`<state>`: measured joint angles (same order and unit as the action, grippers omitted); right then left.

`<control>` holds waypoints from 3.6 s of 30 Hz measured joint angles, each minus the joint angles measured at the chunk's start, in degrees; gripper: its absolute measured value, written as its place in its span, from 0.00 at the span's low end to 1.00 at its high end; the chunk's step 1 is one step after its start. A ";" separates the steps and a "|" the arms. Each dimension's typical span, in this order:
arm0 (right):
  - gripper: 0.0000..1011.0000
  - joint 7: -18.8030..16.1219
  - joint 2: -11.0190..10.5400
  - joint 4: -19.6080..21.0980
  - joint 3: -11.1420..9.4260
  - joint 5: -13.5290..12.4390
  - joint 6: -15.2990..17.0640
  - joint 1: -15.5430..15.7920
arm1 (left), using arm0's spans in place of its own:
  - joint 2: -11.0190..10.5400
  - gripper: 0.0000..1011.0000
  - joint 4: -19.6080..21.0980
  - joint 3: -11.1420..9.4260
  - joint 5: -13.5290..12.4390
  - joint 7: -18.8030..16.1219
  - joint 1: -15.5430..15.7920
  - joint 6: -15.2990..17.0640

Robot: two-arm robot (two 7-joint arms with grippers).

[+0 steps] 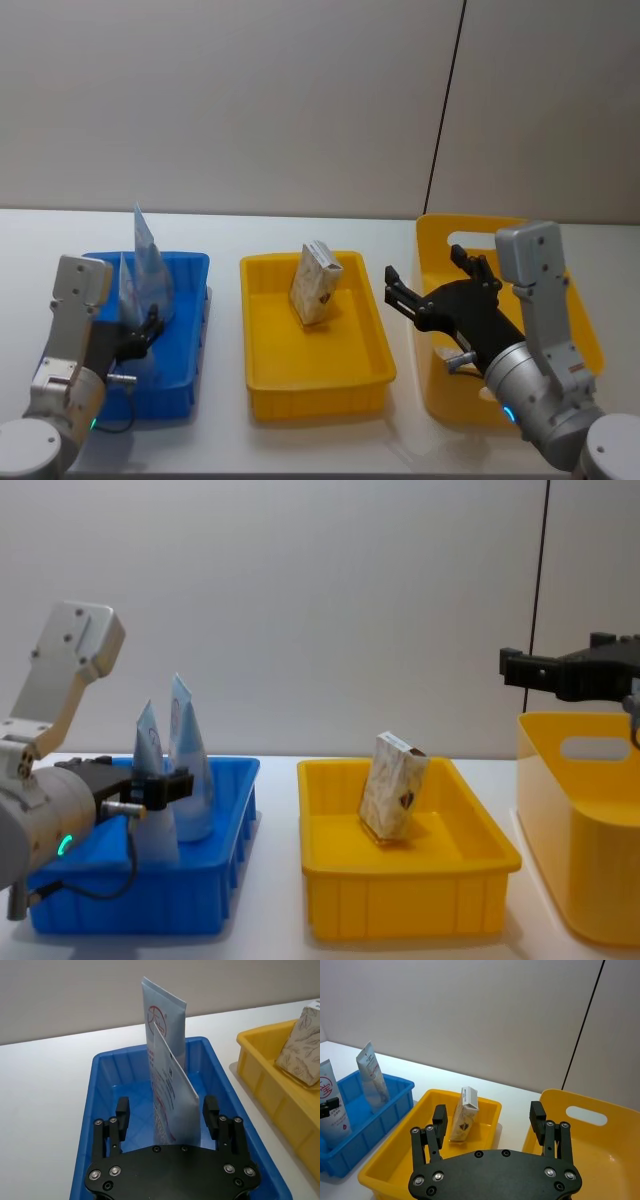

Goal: Bimanual collaborative sorting of washing and personal care products

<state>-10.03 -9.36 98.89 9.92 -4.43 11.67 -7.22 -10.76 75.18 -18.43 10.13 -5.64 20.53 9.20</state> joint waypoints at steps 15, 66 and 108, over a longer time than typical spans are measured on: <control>0.99 0.00 0.00 0.00 0.00 0.00 0.00 0.00 | 0.13 0.45 -2.03 -0.35 -1.79 0.02 0.78 1.08; 0.99 0.00 0.00 0.00 0.00 0.00 0.00 0.00 | -6.41 0.26 5.08 1.12 1.34 19.51 0.52 -15.66; 0.99 -1.27 -0.76 -0.08 0.45 -0.74 0.00 -0.34 | -2.91 0.26 4.01 -6.09 3.84 30.74 7.49 -16.64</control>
<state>-11.30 -10.12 98.81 10.37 -5.17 11.67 -7.55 -13.67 79.19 -24.52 13.97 25.10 28.02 -7.43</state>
